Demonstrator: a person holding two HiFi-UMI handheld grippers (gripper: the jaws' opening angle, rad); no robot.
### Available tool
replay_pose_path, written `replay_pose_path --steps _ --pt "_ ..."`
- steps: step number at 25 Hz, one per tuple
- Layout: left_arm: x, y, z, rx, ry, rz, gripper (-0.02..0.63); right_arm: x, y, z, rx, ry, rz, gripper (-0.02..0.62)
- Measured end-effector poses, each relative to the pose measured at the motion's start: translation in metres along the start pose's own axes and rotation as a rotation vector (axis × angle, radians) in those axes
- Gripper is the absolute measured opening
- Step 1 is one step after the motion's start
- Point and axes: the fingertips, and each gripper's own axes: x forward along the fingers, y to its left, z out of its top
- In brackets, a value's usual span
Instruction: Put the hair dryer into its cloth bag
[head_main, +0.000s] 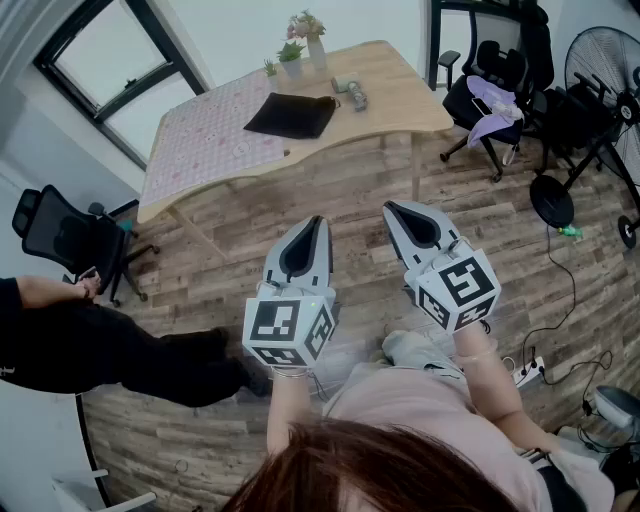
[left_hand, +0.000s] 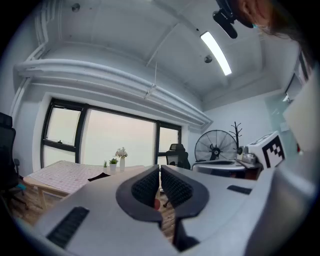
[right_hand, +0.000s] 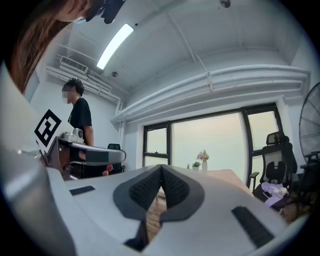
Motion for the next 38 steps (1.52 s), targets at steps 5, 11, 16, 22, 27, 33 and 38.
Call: replay_pose_path --steps 5,11,16,22,27,33,38 --pt "0.022 -0.003 -0.001 -0.006 0.013 0.006 0.016 0.006 -0.019 -0.001 0.007 0.006 0.012 -0.006" --pt "0.053 -0.007 -0.003 0.000 0.024 0.014 0.015 0.017 -0.047 -0.002 0.037 -0.017 0.020 -0.006" --pt "0.077 -0.006 -0.004 -0.012 0.029 0.027 0.016 0.028 -0.074 -0.007 0.043 -0.006 0.027 -0.006" --pt "0.112 -0.004 -0.008 -0.046 0.039 0.047 0.016 0.041 -0.105 -0.015 0.047 0.031 0.055 -0.005" --pt "0.139 -0.008 -0.010 -0.044 0.047 0.075 0.017 0.046 -0.137 -0.017 0.043 0.021 0.043 -0.005" --pt "0.162 -0.009 -0.008 -0.048 0.045 0.096 0.017 0.059 -0.164 -0.018 0.080 0.013 0.038 -0.005" --pt "0.178 -0.007 -0.006 -0.045 0.051 0.112 0.017 0.070 -0.179 -0.017 0.068 0.011 0.041 -0.005"
